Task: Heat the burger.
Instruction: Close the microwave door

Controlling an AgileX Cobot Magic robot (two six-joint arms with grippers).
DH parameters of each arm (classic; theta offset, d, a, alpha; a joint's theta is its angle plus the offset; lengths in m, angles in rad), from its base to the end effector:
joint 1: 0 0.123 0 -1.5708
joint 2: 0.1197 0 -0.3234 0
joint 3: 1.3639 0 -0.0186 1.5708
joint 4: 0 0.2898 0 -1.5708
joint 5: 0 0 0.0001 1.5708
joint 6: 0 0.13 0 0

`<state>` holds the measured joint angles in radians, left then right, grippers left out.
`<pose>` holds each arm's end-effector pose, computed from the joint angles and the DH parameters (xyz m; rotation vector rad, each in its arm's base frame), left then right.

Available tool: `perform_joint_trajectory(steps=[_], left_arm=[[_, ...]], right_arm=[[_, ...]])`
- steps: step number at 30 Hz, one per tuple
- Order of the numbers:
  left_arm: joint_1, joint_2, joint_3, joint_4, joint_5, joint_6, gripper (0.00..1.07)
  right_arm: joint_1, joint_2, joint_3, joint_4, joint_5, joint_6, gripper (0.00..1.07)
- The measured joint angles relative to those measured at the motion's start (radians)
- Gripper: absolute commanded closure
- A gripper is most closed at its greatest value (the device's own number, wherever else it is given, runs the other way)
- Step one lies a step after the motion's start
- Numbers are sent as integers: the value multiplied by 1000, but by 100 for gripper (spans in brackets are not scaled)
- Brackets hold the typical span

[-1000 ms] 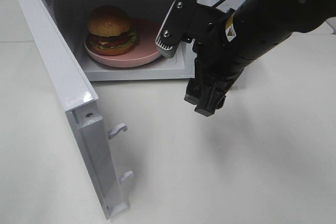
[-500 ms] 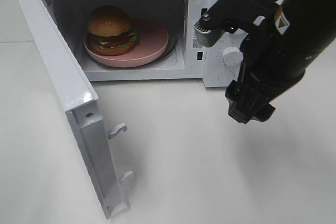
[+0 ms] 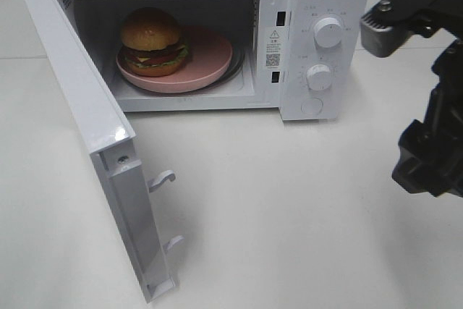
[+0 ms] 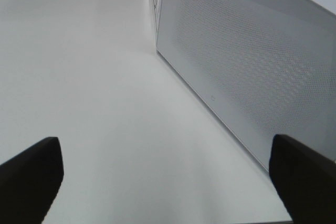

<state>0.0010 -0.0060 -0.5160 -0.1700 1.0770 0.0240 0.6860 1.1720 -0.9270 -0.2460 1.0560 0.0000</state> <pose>0.0208 -0.0194 0.2834 0.0351 2.0317 -0.1873 0.2077 0.1344 0.2882 -1.0221 2.5264 -0.1389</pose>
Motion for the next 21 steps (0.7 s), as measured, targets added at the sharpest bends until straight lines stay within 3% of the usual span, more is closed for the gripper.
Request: perform_joint_trajectory(steps=[18, 21], left_arm=[[0, 0, 0, 0, 0, 0, 6], [0, 0, 0, 0, 0, 0, 6]], right_arm=[[-4, -375, 211, 0, 7, 81, 31], [-44, -411, 250, 1, 7, 112, 31]])
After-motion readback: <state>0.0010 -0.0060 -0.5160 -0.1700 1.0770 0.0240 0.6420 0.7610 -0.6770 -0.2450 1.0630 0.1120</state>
